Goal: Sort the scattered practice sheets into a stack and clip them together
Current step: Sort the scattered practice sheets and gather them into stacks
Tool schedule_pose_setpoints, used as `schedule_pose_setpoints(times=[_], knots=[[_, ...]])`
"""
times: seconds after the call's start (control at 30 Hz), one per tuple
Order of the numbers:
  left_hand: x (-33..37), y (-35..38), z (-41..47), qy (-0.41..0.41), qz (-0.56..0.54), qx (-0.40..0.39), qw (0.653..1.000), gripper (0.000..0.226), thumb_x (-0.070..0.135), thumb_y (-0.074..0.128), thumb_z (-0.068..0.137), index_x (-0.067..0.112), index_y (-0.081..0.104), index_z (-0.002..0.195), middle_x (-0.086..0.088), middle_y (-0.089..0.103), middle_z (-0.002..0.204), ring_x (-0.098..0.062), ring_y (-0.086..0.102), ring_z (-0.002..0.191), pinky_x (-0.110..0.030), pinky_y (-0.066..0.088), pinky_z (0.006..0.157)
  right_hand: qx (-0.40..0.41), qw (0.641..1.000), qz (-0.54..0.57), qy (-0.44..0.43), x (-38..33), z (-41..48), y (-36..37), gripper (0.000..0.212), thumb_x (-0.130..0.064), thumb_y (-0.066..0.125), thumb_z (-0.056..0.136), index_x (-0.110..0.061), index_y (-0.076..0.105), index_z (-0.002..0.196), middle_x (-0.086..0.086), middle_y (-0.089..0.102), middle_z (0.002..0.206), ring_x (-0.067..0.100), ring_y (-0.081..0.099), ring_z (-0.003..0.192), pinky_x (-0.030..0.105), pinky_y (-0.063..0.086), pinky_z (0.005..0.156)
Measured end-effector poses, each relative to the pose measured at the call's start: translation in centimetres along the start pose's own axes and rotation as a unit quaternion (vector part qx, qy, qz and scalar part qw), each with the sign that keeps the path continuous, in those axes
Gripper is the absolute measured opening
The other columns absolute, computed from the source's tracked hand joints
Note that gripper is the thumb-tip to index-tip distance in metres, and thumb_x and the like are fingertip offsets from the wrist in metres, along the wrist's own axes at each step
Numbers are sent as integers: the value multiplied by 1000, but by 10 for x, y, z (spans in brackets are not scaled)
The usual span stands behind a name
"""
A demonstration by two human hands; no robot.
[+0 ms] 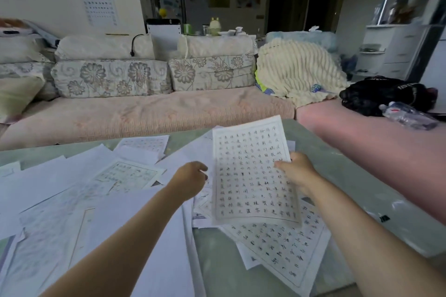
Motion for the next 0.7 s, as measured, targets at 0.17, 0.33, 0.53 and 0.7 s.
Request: schedule_pose_setpoints(times=[0.17,0.33,0.53,0.7], knots=[[-9,54,-2,-19,147,-96,984,56,52,57,90,14,50,130,-14,56,127,-28,57,112,-39,47,96,-104,972,-212,3,47,0,-7,23,-15,61,95,-14,64,118,3,68,111,21,66,91,30,52,73],[-10,66,-6,-10,328,-112,938,103,62,79,63,13,33,142,-13,39,134,-30,36,127,-41,39,100,-121,928,-350,-37,54,2,-1,41,-24,69,89,-21,54,127,1,58,127,20,58,95,31,52,76],[-23,64,8,-23,231,-118,966,72,52,87,57,7,56,104,-4,60,92,-19,57,82,-26,46,66,-135,911,-391,2,52,-2,8,78,-41,85,61,-29,44,127,-4,59,114,18,63,95,36,57,79],[-29,57,11,-38,250,-93,963,77,57,78,68,-1,59,115,-7,56,90,-20,53,85,-30,48,78,-81,905,-416,45,49,1,-2,54,-33,87,68,-13,52,105,-1,63,96,19,63,87,31,54,73]])
Point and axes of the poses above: each hand's wrist, its own z-axis towards the middle knuckle, its own y-axis out of the palm, x = y × z, the point moved 7 cm from there along z, towards the middle knuckle
